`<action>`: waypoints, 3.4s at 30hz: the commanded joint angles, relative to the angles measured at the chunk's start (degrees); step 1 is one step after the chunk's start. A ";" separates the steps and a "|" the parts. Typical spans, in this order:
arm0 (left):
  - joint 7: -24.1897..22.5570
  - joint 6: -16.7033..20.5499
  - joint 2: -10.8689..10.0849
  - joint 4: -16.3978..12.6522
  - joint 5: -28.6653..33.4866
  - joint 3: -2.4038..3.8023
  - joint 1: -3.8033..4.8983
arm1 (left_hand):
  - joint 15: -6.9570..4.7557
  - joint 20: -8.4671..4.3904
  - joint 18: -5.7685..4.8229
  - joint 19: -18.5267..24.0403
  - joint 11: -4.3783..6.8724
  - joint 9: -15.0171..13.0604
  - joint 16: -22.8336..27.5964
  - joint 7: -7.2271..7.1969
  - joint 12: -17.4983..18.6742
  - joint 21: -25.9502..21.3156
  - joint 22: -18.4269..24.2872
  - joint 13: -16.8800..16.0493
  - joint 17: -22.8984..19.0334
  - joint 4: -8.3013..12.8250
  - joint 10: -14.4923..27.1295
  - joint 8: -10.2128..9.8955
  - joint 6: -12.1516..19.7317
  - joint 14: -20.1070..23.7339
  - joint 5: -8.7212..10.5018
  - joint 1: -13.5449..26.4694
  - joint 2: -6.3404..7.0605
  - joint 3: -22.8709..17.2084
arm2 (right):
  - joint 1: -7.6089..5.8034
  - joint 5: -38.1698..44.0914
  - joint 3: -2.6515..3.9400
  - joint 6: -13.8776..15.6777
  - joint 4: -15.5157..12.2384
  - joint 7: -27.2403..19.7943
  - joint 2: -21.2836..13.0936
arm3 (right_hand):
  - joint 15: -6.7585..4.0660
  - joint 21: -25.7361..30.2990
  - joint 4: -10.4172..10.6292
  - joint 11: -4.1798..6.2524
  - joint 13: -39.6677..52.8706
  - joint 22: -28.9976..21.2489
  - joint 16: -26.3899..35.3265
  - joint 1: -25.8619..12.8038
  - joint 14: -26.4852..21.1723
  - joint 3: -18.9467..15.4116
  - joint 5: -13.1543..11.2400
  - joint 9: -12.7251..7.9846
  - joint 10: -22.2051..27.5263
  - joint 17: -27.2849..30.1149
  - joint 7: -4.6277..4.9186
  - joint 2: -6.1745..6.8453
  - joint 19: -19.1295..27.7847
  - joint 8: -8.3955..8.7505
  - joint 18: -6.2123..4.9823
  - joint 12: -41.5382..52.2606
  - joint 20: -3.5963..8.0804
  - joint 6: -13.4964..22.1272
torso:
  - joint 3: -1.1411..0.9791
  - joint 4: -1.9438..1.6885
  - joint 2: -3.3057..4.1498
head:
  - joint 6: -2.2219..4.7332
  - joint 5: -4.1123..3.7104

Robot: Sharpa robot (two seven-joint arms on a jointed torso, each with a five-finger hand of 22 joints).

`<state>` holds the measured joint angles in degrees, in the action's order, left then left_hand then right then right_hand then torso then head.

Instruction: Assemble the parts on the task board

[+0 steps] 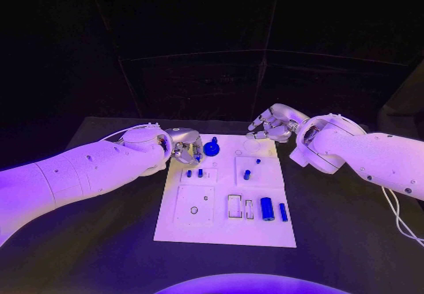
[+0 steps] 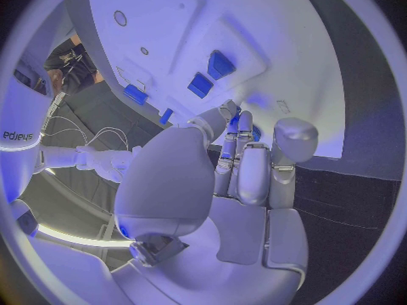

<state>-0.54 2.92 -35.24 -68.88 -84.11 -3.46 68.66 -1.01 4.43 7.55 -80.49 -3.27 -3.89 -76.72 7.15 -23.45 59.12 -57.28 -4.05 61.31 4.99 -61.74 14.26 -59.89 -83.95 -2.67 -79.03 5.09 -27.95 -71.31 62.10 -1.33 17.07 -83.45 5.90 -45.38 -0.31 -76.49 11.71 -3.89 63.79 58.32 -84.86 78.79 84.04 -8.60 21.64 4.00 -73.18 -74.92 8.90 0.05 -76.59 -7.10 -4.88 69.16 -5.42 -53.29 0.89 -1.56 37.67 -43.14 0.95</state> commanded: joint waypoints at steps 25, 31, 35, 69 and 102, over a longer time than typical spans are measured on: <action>2.04 -1.06 0.15 0.25 1.51 -0.06 -0.20 | 1.05 0.86 -0.31 1.40 -1.98 0.33 0.76 1.56 5.19 -1.46 1.12 0.55 -1.97 -0.63 5.09 -5.33 6.27 0.30 -0.14 3.03 2.14 -0.36 | -0.10 0.14 0.03 0.11 0.03 -0.20 -0.04 | -0.36 0.40 0.03 0.13 -0.08 -0.16 0.29 0.49 3.87 -0.38 0.50 -0.04 0.35 -5.53 -0.11 -0.37 0.54 -0.26 -1.00 -0.25 0.03 0.32 | 0.01 -0.03 -0.02 | -0.12 -0.11; 2.29 -0.64 -0.01 0.16 1.80 -0.06 -0.20 | 1.29 1.12 -0.20 1.63 -2.25 0.24 0.86 1.68 5.94 -1.94 1.51 0.49 -2.31 -0.64 5.91 -5.82 6.71 0.40 -0.14 3.18 2.41 -0.31 | -0.10 0.14 0.02 -0.06 0.10 0.04 -0.15 | -0.36 0.51 0.04 0.12 -0.40 -0.40 0.37 0.49 3.84 -0.42 0.50 -0.04 0.57 -5.40 -0.10 -0.36 0.65 -0.26 -1.05 -0.51 0.03 0.33 | 0.01 -0.03 -0.01 | -0.09 -0.11; 2.30 -0.24 -0.20 -0.02 1.87 -0.06 -0.20 | 1.36 1.21 -0.16 1.68 -2.34 0.21 0.90 1.74 6.15 -2.06 1.60 0.48 -2.45 -0.64 6.14 -5.91 6.73 0.44 -0.14 3.22 2.51 -0.27 | -0.10 0.14 0.02 -0.19 0.29 0.21 -0.23 | -0.35 0.94 0.14 0.11 -3.42 -1.27 0.61 0.59 3.75 -0.62 0.52 -0.06 2.64 -5.03 -0.08 -0.34 1.04 -0.22 -1.20 -3.07 0.03 0.47 | 0.03 -0.03 -0.04 | -0.04 -0.14; -23.67 5.98 -11.37 -7.49 75.84 -0.11 0.16 | 2.73 2.83 2.97 15.40 -3.71 -0.12 20.93 3.64 3.39 -22.65 18.47 -0.19 -33.26 -0.59 7.00 -5.14 4.25 17.37 -0.27 2.19 0.14 -0.03 | 5.55 34.74 -0.08 -8.24 2.83 2.73 0.51 | 0.67 10.40 -0.91 -1.38 -52.85 -15.92 8.24 14.10 2.02 3.36 -9.42 -0.20 14.55 4.70 0.16 0.05 5.38 0.80 -3.32 -53.54 -0.92 -4.39 | 0.02 -0.06 0.01 | 0.94 -2.62; -23.49 5.87 -11.63 -7.58 77.95 -0.17 0.13 | 2.69 2.78 2.96 15.60 -3.67 -0.19 21.14 3.76 2.65 -23.00 18.71 -0.14 -33.87 -0.51 6.52 -4.55 3.72 17.64 -0.32 2.28 -0.06 0.27 | 6.53 34.62 -0.10 -11.86 3.51 2.06 2.80 | -0.30 8.32 -2.89 -0.44 -59.93 -12.91 8.58 16.12 2.16 17.87 -13.35 -0.10 6.40 5.72 -0.46 1.19 3.50 2.16 -2.89 -58.41 -0.06 -9.54 | -0.01 0.02 0.00 | 0.52 -2.61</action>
<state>-22.82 9.29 -46.85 -76.44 -6.67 -3.67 68.70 1.65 7.31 10.14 -65.31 -6.85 -4.01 -55.87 10.95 -20.41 36.43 -38.62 -4.18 27.49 4.43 -54.88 9.33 -55.91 -66.55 -2.67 -76.80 5.35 -27.84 -65.04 96.43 -1.19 7.31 -79.87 8.17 -42.73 -0.21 -67.87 8.97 -4.21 3.90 45.31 -76.20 94.71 83.92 8.74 8.52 3.87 -66.36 -69.25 8.42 0.73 -72.63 -5.30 -7.59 10.98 -5.52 -62.43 0.88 -1.55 37.68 -42.63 -1.62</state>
